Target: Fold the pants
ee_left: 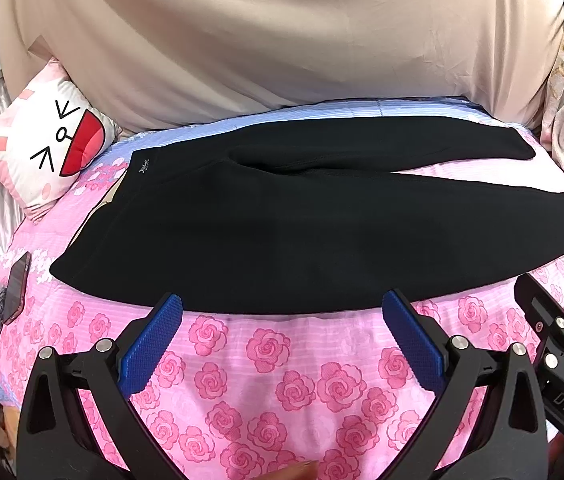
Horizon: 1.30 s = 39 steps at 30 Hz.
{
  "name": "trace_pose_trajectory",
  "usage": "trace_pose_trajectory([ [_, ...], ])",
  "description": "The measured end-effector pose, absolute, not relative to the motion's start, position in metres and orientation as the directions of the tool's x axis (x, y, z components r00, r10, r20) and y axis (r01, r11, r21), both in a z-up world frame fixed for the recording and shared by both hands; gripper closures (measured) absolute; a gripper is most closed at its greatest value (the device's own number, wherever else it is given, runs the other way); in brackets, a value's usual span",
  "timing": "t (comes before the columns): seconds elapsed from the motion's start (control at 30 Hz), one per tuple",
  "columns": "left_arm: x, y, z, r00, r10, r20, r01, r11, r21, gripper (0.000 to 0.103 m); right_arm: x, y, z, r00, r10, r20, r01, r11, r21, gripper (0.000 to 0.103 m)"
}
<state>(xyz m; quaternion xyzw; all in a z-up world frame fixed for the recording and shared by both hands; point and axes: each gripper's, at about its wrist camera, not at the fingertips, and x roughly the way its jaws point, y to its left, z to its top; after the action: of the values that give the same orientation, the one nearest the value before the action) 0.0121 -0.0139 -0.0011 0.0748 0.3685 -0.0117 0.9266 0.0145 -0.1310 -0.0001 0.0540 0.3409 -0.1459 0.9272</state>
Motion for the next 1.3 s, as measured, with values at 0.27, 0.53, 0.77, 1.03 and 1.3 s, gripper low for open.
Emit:
trace_pose_trajectory([
  [0.27,0.008,-0.014,0.000,0.730,0.033,-0.683,0.078,0.988,0.131,0.005,0.011,-0.130,0.002,0.728,-0.233,-0.645,0.304,0.953,0.000,0.005],
  [0.53,0.007,-0.015,0.001,0.731,0.033,-0.682,0.081,0.988,0.134,0.005,0.010,-0.133,0.004,0.732,-0.237,-0.638,0.309,0.951,0.001,0.005],
  [0.77,0.030,0.003,0.009,0.736,-0.034,-0.676,0.107,0.992,0.067,0.005,0.031,-0.199,0.015,0.778,-0.194,-0.598,0.279,0.959,0.051,0.005],
  [1.03,0.078,0.023,0.013,0.782,-0.037,-0.623,0.092,0.994,0.057,0.005,0.112,-0.356,0.020,0.765,-0.226,-0.603,0.338,0.938,0.077,0.005],
  [1.3,0.138,0.039,0.015,0.800,0.013,-0.599,0.011,0.999,0.037,0.005,0.228,-0.479,0.004,0.689,-0.275,-0.671,0.384,0.923,0.017,0.007],
])
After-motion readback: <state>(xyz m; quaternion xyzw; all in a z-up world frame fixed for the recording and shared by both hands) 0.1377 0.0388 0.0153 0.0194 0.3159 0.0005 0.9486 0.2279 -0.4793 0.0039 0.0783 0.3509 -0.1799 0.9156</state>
